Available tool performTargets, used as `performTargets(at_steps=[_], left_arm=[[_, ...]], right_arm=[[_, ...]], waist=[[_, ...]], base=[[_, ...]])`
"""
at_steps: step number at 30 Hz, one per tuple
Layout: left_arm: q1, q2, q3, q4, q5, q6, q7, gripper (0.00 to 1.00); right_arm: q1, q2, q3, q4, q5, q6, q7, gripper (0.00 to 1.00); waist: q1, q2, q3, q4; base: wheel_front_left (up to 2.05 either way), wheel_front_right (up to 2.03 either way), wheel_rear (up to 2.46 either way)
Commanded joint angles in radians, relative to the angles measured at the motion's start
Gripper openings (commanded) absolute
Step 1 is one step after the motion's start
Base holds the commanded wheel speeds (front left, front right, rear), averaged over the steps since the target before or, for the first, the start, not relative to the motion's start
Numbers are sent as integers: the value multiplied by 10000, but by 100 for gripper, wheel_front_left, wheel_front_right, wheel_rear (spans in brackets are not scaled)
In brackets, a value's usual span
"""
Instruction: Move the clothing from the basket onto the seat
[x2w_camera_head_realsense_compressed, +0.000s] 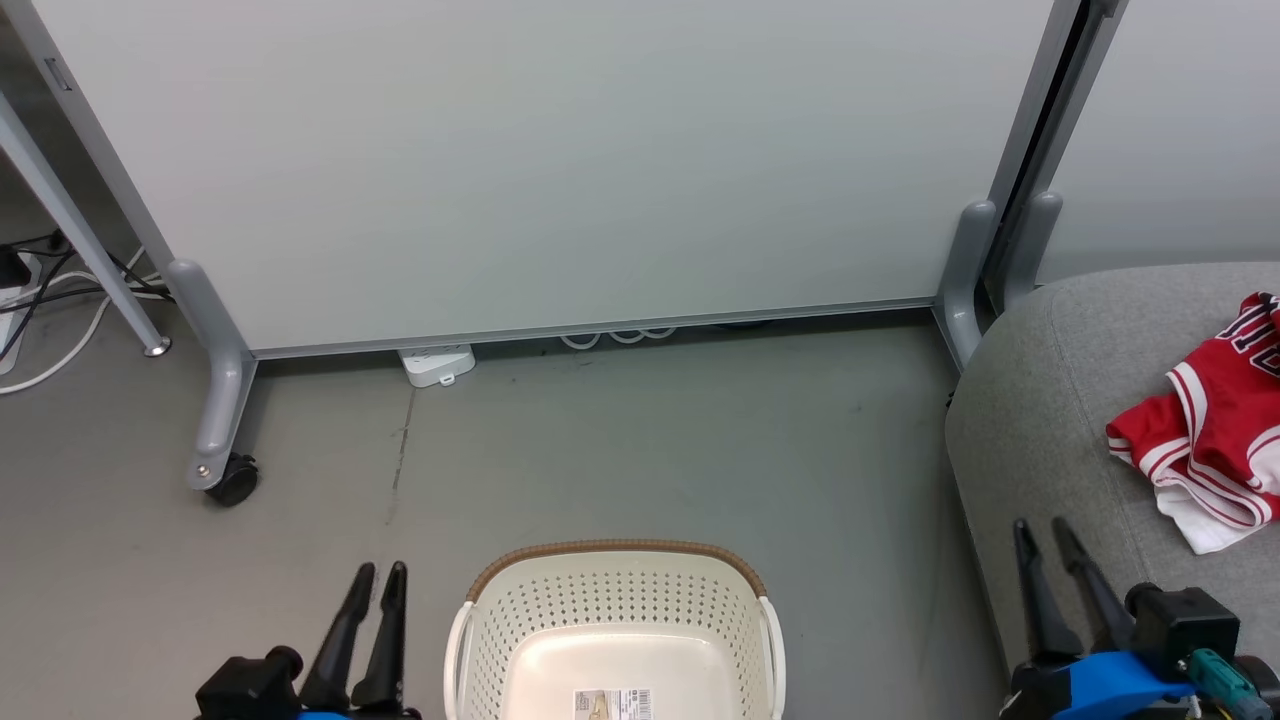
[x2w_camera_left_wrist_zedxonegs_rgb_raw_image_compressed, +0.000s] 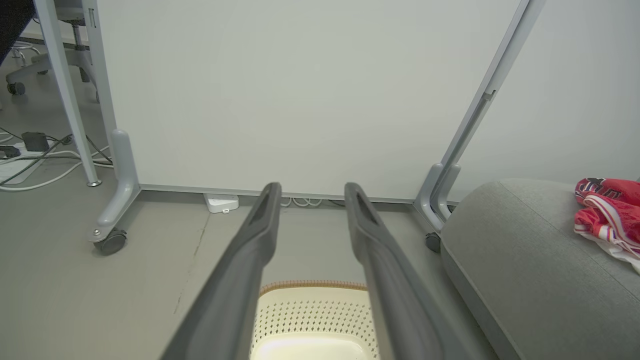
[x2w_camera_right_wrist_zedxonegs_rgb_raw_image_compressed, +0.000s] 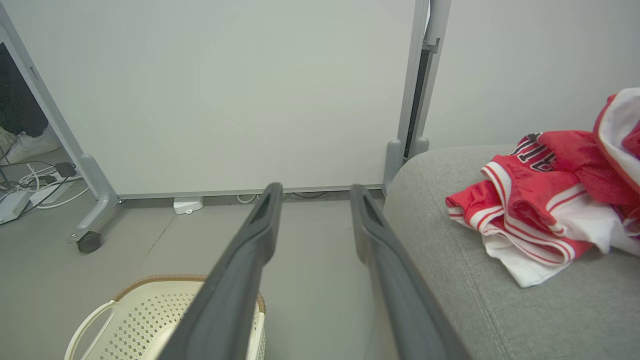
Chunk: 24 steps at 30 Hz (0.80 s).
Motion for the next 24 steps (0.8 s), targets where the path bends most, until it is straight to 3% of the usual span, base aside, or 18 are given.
performTargets(at_steps=[1,7,24], left_arm=[[55,-18,1,82,-32,0,9,0],[364,-158,1,594,-75,2,57,0],[155,-128,426,342,-2792,-8,779,0]], right_arm=[[10,2,-16,113,30,0,12,0],[110,23,-17,688,70,0,32,0],[-203,22,-66,802,3321,-1,445,0]], waist=[[0,0,0,-1],[0,0,-2,-6],[0,0,2,-85]], base=[[0,0,0],[0,0,0],[0,0,0]])
